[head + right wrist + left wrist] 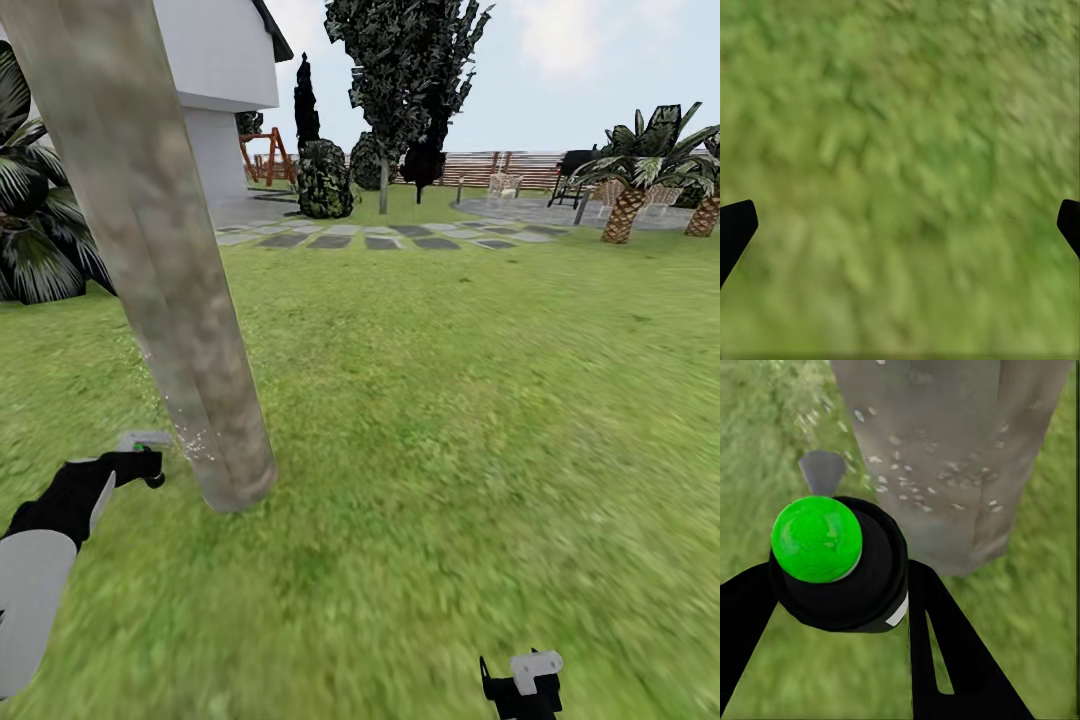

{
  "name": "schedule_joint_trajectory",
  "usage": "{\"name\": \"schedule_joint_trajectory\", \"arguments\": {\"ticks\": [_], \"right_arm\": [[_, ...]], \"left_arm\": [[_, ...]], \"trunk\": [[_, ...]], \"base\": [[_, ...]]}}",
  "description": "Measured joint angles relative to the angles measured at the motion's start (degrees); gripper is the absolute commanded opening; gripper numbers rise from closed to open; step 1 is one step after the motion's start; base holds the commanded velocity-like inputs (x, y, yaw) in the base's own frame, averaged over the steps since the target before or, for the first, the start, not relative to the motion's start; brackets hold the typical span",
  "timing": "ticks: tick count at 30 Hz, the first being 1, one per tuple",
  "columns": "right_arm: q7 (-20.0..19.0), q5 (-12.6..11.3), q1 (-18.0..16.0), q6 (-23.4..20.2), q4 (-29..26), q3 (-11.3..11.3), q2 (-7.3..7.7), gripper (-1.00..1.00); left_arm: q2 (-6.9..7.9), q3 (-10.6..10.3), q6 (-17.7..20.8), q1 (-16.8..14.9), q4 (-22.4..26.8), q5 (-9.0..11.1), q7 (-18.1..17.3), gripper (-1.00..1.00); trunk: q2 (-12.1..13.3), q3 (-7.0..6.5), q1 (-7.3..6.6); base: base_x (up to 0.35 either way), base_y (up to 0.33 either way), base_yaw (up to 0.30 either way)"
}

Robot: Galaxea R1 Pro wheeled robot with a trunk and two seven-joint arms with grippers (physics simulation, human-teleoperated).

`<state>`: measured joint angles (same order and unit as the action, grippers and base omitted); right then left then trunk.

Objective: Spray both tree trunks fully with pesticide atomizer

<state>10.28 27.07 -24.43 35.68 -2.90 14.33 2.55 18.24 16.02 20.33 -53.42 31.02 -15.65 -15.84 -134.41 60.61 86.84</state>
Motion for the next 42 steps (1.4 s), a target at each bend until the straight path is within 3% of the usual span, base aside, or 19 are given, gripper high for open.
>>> {"name": "schedule_joint_trajectory", "arguments": {"ticks": [2,4,6,13,18,22,24,28,35,42], "right_arm": [[0.0,0.0,0.0,0.0,0.0,0.0,0.0,1.0],[0.0,0.0,0.0,0.0,0.0,0.0,0.0,1.0],[0.0,0.0,0.0,0.0,0.0,0.0,0.0,1.0],[0.0,0.0,0.0,0.0,0.0,0.0,0.0,1.0],[0.0,0.0,0.0,0.0,0.0,0.0,0.0,1.0],[0.0,0.0,0.0,0.0,0.0,0.0,0.0,1.0],[0.0,0.0,0.0,0.0,0.0,0.0,0.0,1.0],[0.0,0.0,0.0,0.0,0.0,0.0,0.0,1.0],[0.0,0.0,0.0,0.0,0.0,0.0,0.0,1.0],[0.0,0.0,0.0,0.0,0.0,0.0,0.0,1.0]], "left_arm": [[-0.38,-1.1,0.0,0.1,0.0,0.2,-0.2,-1.0],[-1.69,-3.4,0.2,-0.1,0.1,0.4,-1.1,-1.0],[-2.19,-4.1,0.2,-0.3,0.1,0.3,-1.4,-1.0],[-0.62,-4.2,2.1,-3.5,0.1,0.1,-1.6,-1.0],[-1.18,-4.5,2.3,-3.5,0.3,0.2,-1.6,-1.0],[-1.33,-4.4,3.8,-3.5,3.8,0.2,-2.0,-1.0],[-1.44,-4.5,8.6,-3.5,8.5,0.5,-6.4,-1.0],[-1.38,-4.5,10.8,-3.6,11.8,0.1,-8.3,-1.0],[-0.31,-4.5,11.6,-3.7,13.3,-0.3,-8.3,-1.0],[4.78,-4.4,14.6,-5.6,13.2,-0.4,-8.4,-1.0]], "trunk": [[0.0,0.0,0.0],[0.0,0.0,0.0],[0.0,0.0,0.0],[0.0,0.0,0.0],[0.0,0.0,0.0],[0.0,-0.01,0.0],[0.0,-0.01,-0.01],[0.0,0.0,0.0],[0.0,0.0,0.0],[0.0,0.0,0.0]], "base": [[0.0,0.0,0.0],[0.0,0.0,0.0],[0.0,0.0,0.0],[0.0,0.0,0.0],[-0.101,0.011,0.0],[-0.05,0.008,0.0],[-0.002,0.0,0.0],[0.0,0.0,-0.027],[0.0,0.0,-0.129],[0.0,0.0,-0.002]]}}
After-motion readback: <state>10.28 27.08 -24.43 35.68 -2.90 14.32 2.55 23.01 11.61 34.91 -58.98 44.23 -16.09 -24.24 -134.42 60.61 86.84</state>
